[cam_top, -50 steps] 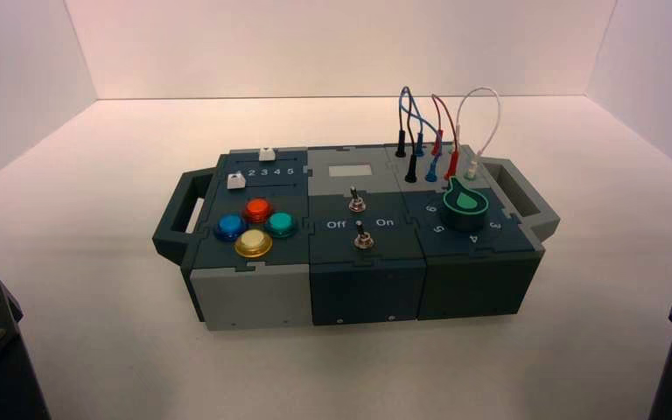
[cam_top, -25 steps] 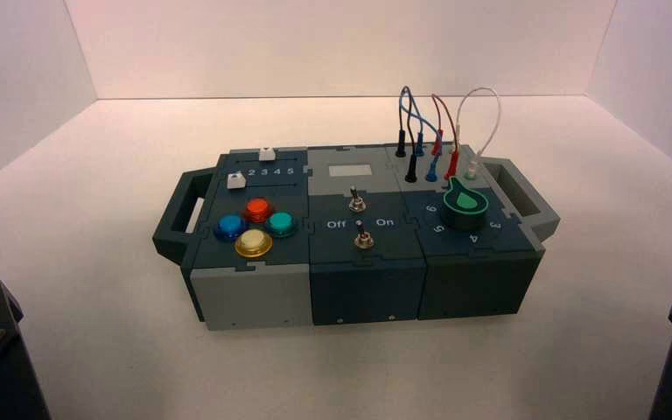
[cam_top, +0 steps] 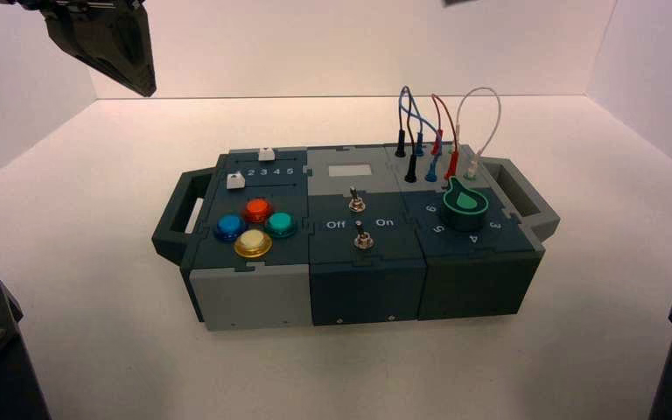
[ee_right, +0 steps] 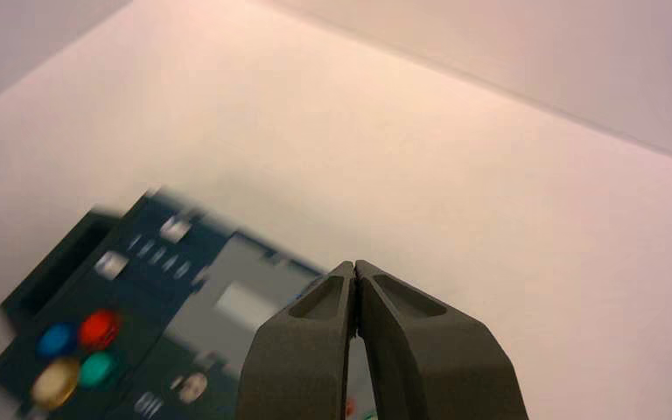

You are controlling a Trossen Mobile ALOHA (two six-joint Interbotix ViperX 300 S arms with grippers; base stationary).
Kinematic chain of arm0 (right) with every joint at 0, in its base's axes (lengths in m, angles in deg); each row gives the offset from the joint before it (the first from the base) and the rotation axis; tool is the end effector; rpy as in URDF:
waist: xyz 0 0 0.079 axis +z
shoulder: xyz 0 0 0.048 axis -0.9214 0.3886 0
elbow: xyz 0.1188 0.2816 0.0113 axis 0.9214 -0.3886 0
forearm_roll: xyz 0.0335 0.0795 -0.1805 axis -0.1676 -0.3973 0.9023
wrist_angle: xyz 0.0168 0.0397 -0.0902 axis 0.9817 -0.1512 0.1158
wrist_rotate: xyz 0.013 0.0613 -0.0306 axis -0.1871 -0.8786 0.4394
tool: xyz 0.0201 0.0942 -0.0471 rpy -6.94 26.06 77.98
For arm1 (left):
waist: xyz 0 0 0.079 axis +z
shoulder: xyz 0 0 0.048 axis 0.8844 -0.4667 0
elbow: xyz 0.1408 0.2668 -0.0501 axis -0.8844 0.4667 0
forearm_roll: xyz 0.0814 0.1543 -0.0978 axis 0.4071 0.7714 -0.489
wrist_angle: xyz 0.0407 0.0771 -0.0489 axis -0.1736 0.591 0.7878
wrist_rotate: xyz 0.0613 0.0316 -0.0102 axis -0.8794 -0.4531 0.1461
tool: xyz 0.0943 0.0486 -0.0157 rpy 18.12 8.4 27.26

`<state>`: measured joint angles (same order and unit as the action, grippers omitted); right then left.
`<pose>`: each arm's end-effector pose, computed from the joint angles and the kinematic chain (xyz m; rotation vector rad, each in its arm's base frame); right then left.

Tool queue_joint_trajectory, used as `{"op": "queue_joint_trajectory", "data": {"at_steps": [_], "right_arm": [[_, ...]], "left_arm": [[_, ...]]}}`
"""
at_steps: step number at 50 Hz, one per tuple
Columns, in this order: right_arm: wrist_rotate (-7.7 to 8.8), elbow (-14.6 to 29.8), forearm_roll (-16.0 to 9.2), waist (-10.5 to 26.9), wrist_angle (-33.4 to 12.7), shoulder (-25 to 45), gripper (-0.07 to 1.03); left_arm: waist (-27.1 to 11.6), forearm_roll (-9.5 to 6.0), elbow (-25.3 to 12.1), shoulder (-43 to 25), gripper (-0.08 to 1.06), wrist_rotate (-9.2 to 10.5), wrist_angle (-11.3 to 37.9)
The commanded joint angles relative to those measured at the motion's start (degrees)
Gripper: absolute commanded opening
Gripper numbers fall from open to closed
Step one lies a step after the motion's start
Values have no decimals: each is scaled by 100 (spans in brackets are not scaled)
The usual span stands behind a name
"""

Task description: Push the red button with the right gripper.

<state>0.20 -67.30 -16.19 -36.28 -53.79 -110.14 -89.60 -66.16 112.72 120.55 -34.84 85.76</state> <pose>0.2621 0.1571 0.1946 -0.1558 0.6233 0.5180 0.2062 -0.1110 0.1381 0.2600 1.1759 -0.4283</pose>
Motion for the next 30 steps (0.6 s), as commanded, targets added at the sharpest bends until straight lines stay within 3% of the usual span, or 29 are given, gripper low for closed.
{"op": "queue_joint_trajectory", "data": {"at_steps": [1, 14, 30], "right_arm": [[-35, 255, -105, 853, -237, 246, -2], [-44, 659, -527, 1828, -448, 1327, -2], [-44, 1230, -738, 2312, -598, 2268, -3]], "left_arm": [[-158, -53, -176, 62, -3, -35, 44], [-167, -53, -114, 79, -3, -70, 9], [-167, -44, -18, 70, -3, -141, -53]]}}
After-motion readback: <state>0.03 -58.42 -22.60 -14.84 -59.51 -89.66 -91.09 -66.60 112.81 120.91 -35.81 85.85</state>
